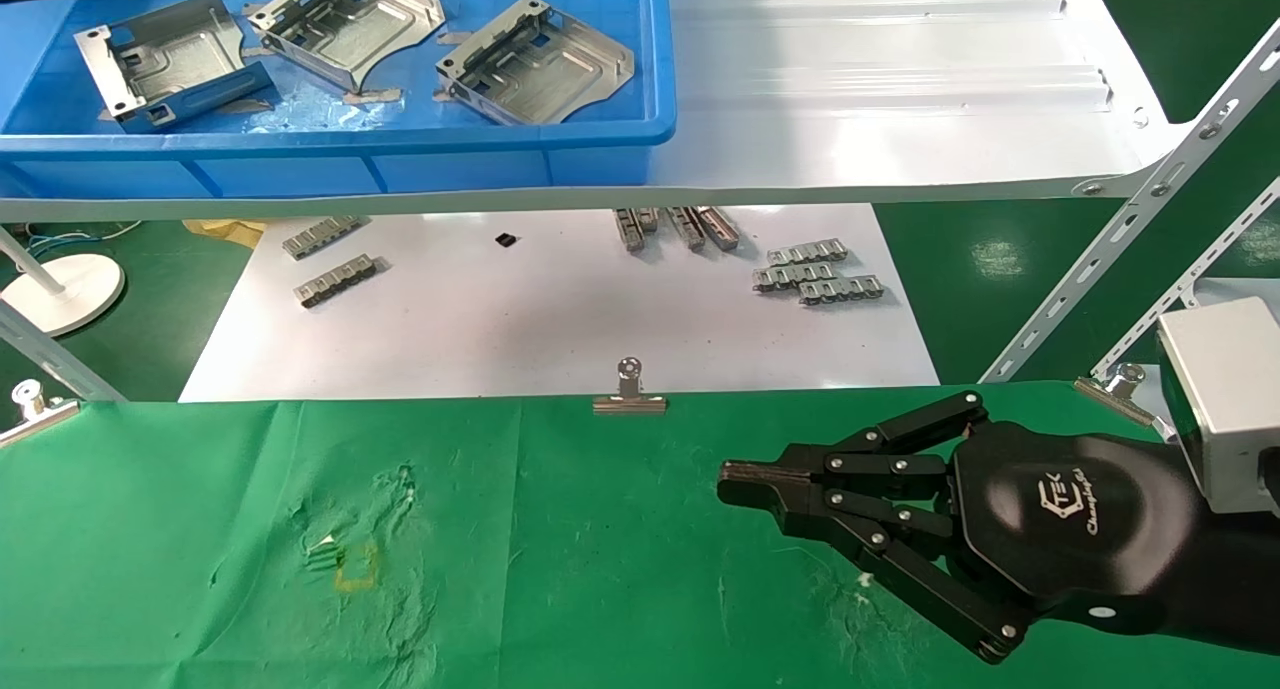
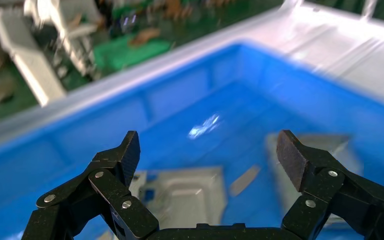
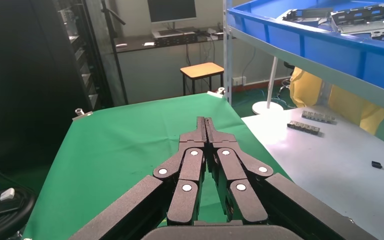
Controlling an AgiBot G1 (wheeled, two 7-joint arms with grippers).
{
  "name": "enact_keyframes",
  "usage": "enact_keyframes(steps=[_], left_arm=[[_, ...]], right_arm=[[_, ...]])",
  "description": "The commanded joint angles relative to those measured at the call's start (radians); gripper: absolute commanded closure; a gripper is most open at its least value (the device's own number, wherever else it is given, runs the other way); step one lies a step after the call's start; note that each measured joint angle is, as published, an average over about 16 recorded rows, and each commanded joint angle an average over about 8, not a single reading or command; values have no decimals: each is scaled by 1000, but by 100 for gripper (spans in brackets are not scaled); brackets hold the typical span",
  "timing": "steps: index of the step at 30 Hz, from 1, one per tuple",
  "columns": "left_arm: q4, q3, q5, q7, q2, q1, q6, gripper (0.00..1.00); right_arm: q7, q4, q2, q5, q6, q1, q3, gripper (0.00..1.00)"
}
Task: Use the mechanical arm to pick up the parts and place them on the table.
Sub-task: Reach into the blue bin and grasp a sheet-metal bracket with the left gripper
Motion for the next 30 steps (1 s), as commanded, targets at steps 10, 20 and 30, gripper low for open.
enact_keyframes(steps=[10, 20, 30], left_arm=[[373, 91, 160, -11, 149, -173, -153, 100], [461, 122, 207, -29, 192, -199, -230, 100], [476, 132, 222, -29, 202, -197, -216, 100]], right_arm=[[0, 0, 0, 0, 0, 0, 0, 100], [0, 0, 0, 0, 0, 0, 0, 100], [0, 0, 0, 0, 0, 0, 0, 100]])
